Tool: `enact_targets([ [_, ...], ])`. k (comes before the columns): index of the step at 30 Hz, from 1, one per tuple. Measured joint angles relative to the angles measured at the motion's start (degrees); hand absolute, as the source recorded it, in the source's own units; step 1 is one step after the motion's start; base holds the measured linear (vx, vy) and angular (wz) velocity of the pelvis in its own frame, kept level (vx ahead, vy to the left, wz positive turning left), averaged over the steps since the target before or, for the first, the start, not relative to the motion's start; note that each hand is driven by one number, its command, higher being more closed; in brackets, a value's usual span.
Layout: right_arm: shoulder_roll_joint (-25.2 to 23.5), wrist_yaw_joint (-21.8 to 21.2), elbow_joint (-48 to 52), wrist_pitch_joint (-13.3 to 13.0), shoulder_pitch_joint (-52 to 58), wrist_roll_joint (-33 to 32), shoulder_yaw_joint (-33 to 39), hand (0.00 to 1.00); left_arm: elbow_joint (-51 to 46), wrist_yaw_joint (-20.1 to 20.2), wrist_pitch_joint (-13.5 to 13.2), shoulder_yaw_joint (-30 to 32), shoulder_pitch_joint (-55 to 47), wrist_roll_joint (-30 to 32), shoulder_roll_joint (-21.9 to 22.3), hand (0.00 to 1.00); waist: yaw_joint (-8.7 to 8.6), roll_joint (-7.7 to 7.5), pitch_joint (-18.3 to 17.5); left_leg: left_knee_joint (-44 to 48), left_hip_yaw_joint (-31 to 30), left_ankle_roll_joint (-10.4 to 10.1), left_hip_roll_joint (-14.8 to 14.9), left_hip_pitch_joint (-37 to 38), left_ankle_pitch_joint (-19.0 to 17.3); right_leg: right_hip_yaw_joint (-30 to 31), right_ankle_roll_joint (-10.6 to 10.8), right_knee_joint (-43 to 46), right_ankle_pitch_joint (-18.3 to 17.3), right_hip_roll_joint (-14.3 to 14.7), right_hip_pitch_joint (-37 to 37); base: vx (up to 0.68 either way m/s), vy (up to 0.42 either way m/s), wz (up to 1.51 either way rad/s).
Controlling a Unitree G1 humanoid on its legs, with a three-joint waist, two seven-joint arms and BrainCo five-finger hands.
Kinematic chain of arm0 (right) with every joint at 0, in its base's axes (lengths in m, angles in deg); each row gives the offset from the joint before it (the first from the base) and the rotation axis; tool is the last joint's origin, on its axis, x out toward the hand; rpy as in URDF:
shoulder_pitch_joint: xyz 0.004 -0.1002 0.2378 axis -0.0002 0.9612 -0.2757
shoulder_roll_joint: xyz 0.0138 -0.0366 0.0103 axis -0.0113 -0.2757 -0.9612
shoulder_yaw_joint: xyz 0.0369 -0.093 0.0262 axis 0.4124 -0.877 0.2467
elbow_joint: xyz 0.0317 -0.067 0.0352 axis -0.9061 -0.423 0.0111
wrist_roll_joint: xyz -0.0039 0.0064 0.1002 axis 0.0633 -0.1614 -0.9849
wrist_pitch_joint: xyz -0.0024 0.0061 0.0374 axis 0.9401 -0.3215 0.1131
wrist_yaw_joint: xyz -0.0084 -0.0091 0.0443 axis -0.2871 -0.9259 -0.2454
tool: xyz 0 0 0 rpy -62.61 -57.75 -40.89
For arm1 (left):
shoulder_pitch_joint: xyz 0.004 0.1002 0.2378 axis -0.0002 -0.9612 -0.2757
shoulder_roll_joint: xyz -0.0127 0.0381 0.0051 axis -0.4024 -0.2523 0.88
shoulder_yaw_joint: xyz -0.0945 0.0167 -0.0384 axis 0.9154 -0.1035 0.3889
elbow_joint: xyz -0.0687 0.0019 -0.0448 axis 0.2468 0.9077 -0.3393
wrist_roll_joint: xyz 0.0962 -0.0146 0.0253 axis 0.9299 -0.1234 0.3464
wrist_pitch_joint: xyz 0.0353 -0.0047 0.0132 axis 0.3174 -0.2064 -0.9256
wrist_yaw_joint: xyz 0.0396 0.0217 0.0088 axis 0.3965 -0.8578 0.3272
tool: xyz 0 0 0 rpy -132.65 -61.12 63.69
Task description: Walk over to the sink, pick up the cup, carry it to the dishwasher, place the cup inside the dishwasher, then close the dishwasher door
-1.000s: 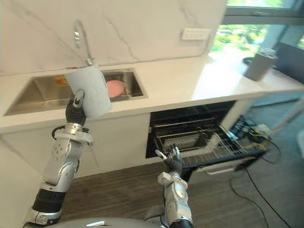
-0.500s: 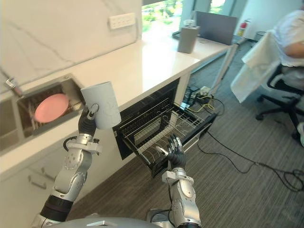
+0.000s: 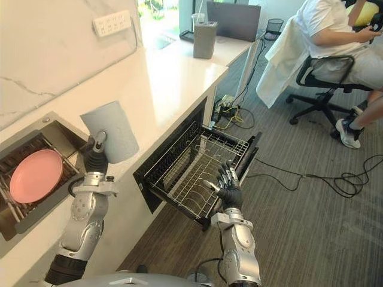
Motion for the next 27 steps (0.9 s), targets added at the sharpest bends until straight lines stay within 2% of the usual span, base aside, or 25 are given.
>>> enact_targets([
  [2, -0.76, -0.26, -0.18, 0.10, -0.46, -0.02, -0.26, 0.00, -1.34, -0.46, 0.16, 1.19, -0.54, 0.29, -0.07, 1.00, 0.09, 0.00, 0.06, -0.93, 0.23, 0.38, 0.07, 1.83, -0.24, -2.31, -1.28, 0.57, 1.19, -0.55, 0.27, 0.09, 0.092, -0.19],
  [3, -0.72, -0.61, -0.24, 0.07, -0.94, -0.06, -0.77, 0.00, -2.15, -0.59, -0.44, 2.24, -0.55, 1.47, -0.28, 1.00, 0.37, -0.14, 0.08, -1.18, 0.34, 0.56, 0.08, 1.84, -0.38, -2.99, -1.46, -1.85, 2.11, -0.42, 1.16, 0.04, 0.078, -0.22],
  [5, -0.73, -1.57, -0.23, -0.19, -1.57, -0.04, -0.90, 0.00, -3.35, -1.15, -1.31, 3.35, -0.53, 1.78, -0.97, 1.00, 1.12, -0.56, 0.27, -1.60, 1.04, 0.63, -0.11, 1.24, -0.48, -2.86, -0.19, -6.90, 3.48, 0.14, 2.74, 0.02, 0.063, -0.23],
  [8, -0.74, -2.00, -0.24, -0.59, -1.89, -0.09, -0.92, 0.00, -3.45, -2.52, -3.06, 4.61, -0.51, 2.63, -1.20, 1.00, 1.91, -1.33, 0.83, -1.68, 1.24, 0.63, -0.24, 0.98, -0.44, -4.50, 0.54, -14.63, 5.67, 0.56, 6.52, -0.03, 0.017, -0.06],
  [10, -0.72, -2.63, -0.06, -1.30, -2.30, -0.84, -0.94, 0.00, -3.47, -3.79, -4.63, 5.20, -0.50, 3.83, -1.18, 1.00, 2.46, -1.88, 0.84, -2.03, 1.22, 0.44, -0.58, 1.04, -0.22, -4.87, 0.57, -16.85, 5.67, 0.54, 7.51, -0.07, -0.019, -0.04],
  [15, -0.74, -2.82, 1.24, -1.25, -3.57, -6.85, -0.85, 0.00, -3.54, -7.93, -9.34, 5.58, -0.38, 8.74, -0.74, 1.00, 2.04, -1.87, 0.80, -10.24, 1.30, -0.66, -0.95, 3.67, 4.60, -5.95, 1.11, -18.89, 5.31, 1.13, 7.07, -0.08, -0.036, 0.00],
  [18, -0.60, -5.06, 7.72, -0.92, -4.18, -9.81, -0.21, 0.00, -3.66, -11.24, -11.74, 5.77, 0.53, 13.37, -0.43, 1.00, 1.75, -2.07, 0.62, -12.14, 1.71, -0.99, -0.43, 3.85, 5.84, -5.82, 0.87, -19.81, 5.86, 1.89, 6.43, -0.04, -0.026, -0.09],
  [23, -0.23, -10.69, 12.87, 1.68, -7.62, -16.67, 0.28, 0.00, -2.94, -14.42, -12.51, 5.04, 3.26, 23.16, -0.40, 1.00, 1.11, -3.13, -0.24, -12.12, 3.24, -0.98, 0.15, 3.74, 6.02, -4.54, 1.34, -22.05, 8.09, 2.79, 6.65, 0.02, -0.019, -0.17],
  [27, 1.04, -13.64, 13.69, 6.24, -9.52, -23.92, -0.46, 0.00, 0.57, -17.80, -12.24, 2.21, 7.10, 33.22, -0.52, 1.00, 0.34, -3.12, -0.29, -12.13, 4.14, -1.01, 0.15, 3.75, 5.98, -4.39, 1.35, -22.69, 8.93, 2.84, 6.76, -0.01, -0.002, -0.09],
])
